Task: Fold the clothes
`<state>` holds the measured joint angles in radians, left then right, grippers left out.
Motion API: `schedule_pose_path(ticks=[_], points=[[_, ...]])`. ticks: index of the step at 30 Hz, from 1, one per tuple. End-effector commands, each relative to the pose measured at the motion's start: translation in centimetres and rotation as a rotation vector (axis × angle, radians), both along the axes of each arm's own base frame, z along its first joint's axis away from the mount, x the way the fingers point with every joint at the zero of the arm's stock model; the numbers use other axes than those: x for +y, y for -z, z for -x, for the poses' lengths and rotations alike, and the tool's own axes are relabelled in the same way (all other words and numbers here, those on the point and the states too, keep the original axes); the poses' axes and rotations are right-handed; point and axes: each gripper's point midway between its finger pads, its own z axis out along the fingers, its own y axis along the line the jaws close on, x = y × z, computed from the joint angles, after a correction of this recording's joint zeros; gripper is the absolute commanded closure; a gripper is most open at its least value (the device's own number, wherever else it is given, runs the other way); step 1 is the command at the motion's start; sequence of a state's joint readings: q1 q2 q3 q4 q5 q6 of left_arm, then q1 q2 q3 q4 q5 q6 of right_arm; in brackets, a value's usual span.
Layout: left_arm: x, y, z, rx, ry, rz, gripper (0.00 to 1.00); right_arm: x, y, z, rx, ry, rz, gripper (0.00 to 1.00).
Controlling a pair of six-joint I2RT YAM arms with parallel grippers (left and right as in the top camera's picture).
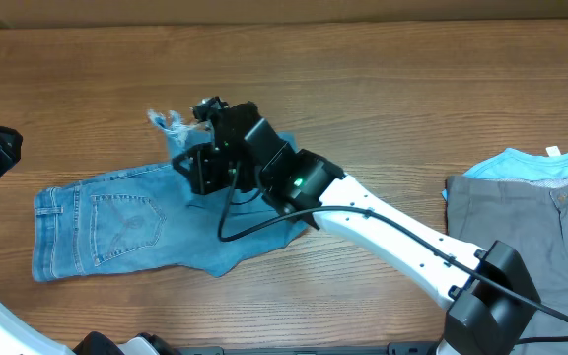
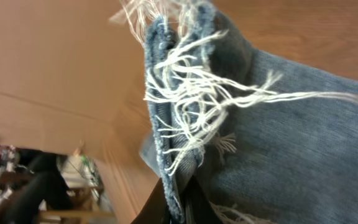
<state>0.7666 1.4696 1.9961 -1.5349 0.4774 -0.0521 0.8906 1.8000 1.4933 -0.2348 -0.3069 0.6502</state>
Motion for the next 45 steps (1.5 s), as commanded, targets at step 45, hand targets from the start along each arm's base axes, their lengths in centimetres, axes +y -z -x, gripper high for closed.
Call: schedule_pose_path(ticks=[45], points=[[2.2, 7.5, -1.1, 0.172, -0.035, 0.087, 0.19, -54.5, -9.9, -16.8, -0.356, 0.852, 0.298, 0.96]])
